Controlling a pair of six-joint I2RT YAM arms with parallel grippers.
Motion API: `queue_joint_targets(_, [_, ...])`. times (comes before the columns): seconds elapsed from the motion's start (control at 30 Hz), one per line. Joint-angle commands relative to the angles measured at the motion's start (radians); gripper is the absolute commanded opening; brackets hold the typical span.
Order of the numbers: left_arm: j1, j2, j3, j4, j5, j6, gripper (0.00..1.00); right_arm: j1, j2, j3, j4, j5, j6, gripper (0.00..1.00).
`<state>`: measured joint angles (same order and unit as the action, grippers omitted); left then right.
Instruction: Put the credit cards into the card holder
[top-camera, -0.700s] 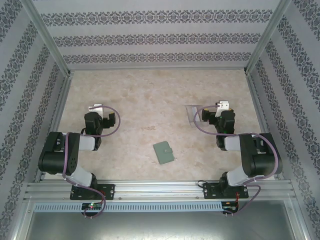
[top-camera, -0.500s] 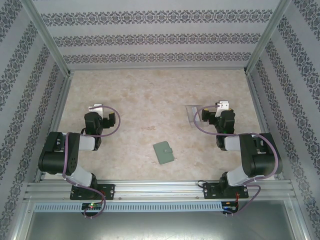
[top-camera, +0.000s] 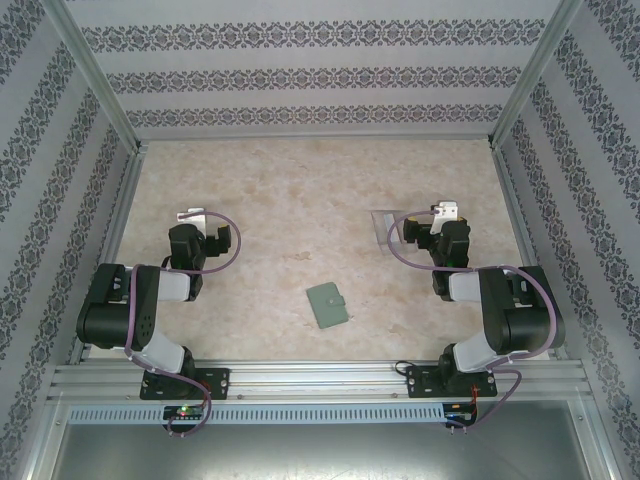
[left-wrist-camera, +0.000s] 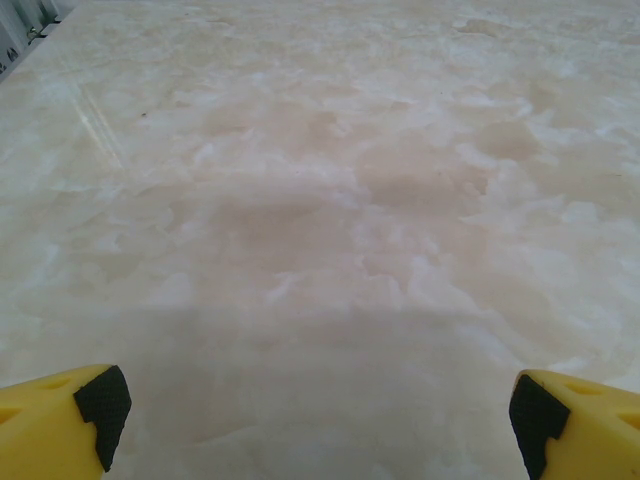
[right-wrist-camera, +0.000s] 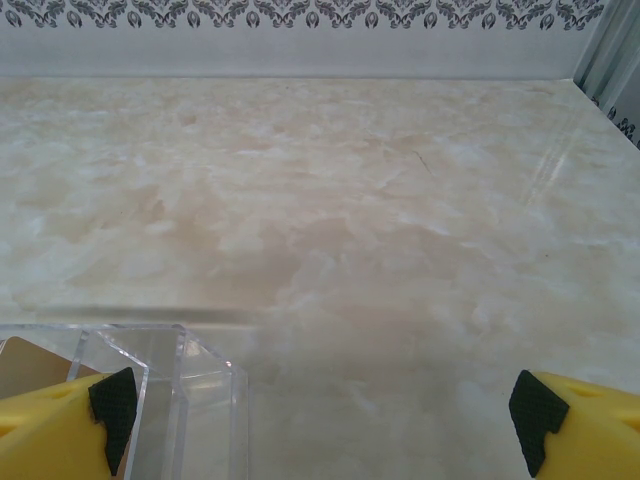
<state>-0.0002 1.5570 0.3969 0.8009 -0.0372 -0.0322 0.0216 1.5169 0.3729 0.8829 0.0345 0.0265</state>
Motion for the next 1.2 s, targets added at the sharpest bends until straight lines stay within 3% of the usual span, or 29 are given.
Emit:
queue_joint_targets(0.0, [-0.006, 0.003, 0.011, 0.040, -0.012, 0.014, 0.99, -0.009, -0.007, 0.016, 0.005, -0.013, 0.002, 0.98])
queue_joint_targets(0.17, [-0.006, 0.002, 0.010, 0.040, -0.012, 0.014, 0.99, -0.009, -0.007, 0.016, 0.004, -0.011, 0.005, 0.98])
queue_joint_targets(0.4, [-0.006, 0.002, 0.015, 0.032, 0.021, 0.027, 0.99, -0.011, -0.117, -0.015, -0.014, 0.149, 0.061, 0.98])
queue_joint_targets(0.57, [-0.001, 0.003, 0.022, 0.020, 0.073, 0.038, 0.99, -0.013, -0.455, 0.057, -0.411, 0.208, 0.151, 0.98])
queue_joint_targets(0.63, [0.004, 0.002, 0.023, 0.016, 0.069, 0.030, 0.99, -0.023, -0.573, 0.125, -0.648, 0.145, 0.301, 0.98])
queue_joint_targets(0.73, [0.005, -0.027, 0.017, 0.009, -0.035, -0.015, 0.99, -0.058, -0.618, 0.141, -0.659, -0.165, 0.450, 0.98])
queue_joint_targets(0.8, [0.004, -0.081, 0.030, -0.067, -0.078, -0.026, 0.99, 0.021, -0.614, 0.184, -0.756, -0.184, 0.431, 0.98])
queue_joint_targets(0.9, [0.002, -0.246, 0.126, -0.410, -0.082, -0.105, 0.99, 0.218, -0.568, 0.252, -0.942, -0.098, 0.348, 0.95])
queue_joint_targets(1.0, [0.000, -0.403, 0.201, -0.669, -0.093, -0.333, 0.99, 0.397, -0.458, 0.314, -1.122, -0.092, 0.325, 0.90])
queue_joint_targets(1.1, [0.010, -0.574, 0.191, -0.971, -0.264, -0.824, 0.99, 0.585, -0.380, 0.334, -1.260, -0.068, 0.339, 0.88])
queue_joint_targets(1.17, [0.029, -0.684, 0.150, -0.940, -0.130, -0.760, 0.99, 0.683, -0.357, 0.334, -1.327, -0.040, 0.377, 0.88])
